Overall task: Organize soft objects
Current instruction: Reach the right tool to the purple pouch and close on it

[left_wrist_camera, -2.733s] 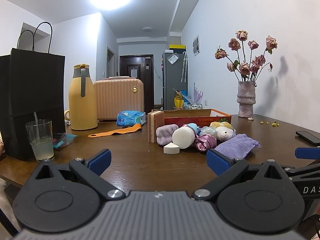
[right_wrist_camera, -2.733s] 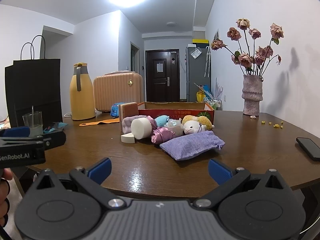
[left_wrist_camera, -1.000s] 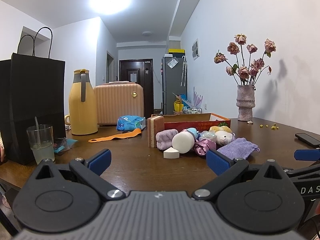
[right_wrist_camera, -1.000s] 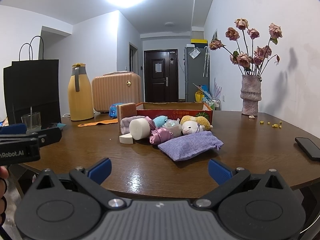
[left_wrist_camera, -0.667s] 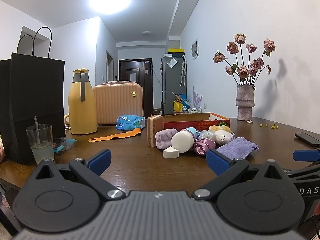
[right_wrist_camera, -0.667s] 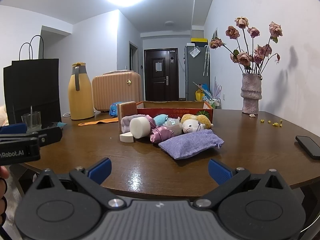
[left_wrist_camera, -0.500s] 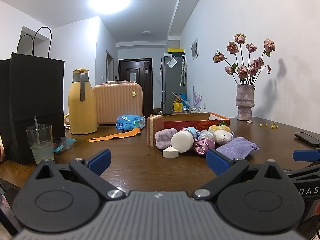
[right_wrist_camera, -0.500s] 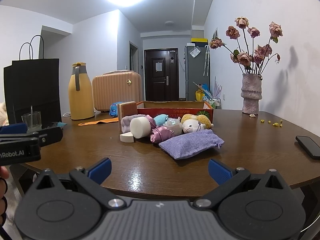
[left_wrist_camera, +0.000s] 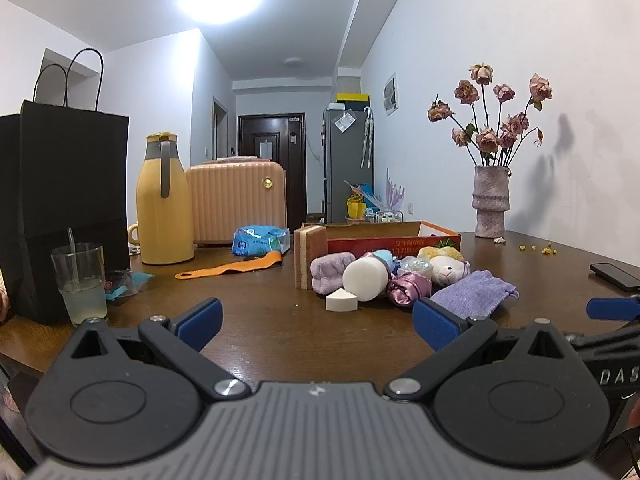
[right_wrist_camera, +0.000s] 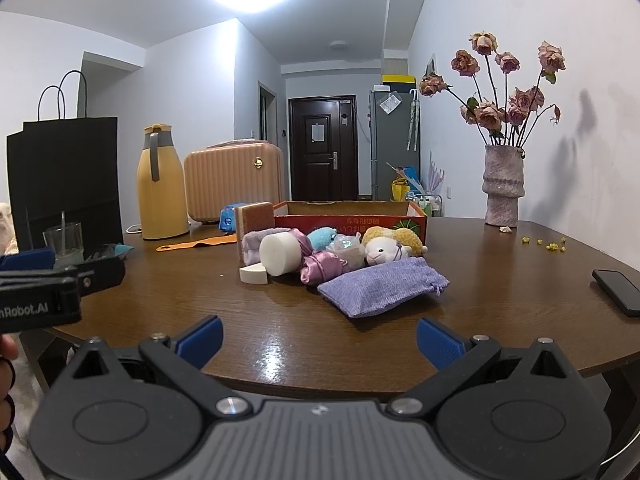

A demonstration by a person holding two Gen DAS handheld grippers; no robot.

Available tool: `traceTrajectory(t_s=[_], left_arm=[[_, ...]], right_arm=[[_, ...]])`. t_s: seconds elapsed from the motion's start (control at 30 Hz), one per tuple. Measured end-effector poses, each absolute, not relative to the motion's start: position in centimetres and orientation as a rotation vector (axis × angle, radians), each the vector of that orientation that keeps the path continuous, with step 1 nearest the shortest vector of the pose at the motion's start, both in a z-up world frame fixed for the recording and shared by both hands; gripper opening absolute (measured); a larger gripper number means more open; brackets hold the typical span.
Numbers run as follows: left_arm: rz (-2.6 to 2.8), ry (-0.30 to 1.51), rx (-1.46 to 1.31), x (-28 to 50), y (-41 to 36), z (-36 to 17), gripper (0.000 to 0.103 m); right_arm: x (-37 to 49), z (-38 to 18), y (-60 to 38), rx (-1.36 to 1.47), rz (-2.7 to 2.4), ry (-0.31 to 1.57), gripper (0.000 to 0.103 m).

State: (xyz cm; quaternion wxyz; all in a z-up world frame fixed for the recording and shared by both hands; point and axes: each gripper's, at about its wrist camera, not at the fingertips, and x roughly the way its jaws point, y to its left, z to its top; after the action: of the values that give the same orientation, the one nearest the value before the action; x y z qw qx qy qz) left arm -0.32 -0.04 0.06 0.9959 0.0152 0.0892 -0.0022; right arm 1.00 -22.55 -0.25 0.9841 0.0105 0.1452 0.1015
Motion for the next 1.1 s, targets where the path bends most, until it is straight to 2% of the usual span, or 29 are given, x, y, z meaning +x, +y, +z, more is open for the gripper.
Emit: traceTrajectory(t_s=[0.3,0.5,0.7,0.77,0.83,0.87,0.93,1.0,1.07,1.1], left_arm=[[-0.008,0.252,0.024,6.8,-0.7,-1.1,0.103],[-0.099,0.400,-0.043,12.6,-2.5,-1.5,0.103],[-0.194,0.444,-0.063,17.4,-6.3,-1.7,0.103],[-0.209,0.455,-0.062,18.7,-7.5,-1.8,0.103],[-0.226,0.482,-0.087,20.1,-8.2,-2.1,0.103],[-0.234,0.501,-0.104,20.7,-8.3,-2.2,0.102],[-0.249,0.529,-0.132,21.5,-8.3,-2.6,0.095],[-0.267,0.546,-0.134,21.7,-8.1,-2.9,0.075],[-0.289,0.574,-0.138,21.5,-7.4,-3.0,0.066],[-0.293,0.588,-0.155,21.4,-6.8,-3.1,0.066]], right_arm=[[6.2,-0.7,-24.6,-0.034,0.112,0.272,0.103],[13.1,-0.6,-27.6,0.034,0.137,0.319,0.103],[21.3,-0.2,-30.1,0.089,0.219,0.447,0.103],[23.6,-0.2,-30.6,0.097,0.200,0.464,0.098],[25.9,-0.5,-31.5,0.155,0.214,0.493,0.080],[26.7,-0.8,-31.9,0.188,0.221,0.513,0.075],[27.9,-1.8,-32.3,0.235,0.234,0.561,0.056],[27.4,-2.6,-31.9,0.247,0.251,0.595,0.044],[25.6,-3.1,-31.4,0.259,0.266,0.606,0.040],[24.3,-3.2,-31.1,0.258,0.278,0.601,0.040]])
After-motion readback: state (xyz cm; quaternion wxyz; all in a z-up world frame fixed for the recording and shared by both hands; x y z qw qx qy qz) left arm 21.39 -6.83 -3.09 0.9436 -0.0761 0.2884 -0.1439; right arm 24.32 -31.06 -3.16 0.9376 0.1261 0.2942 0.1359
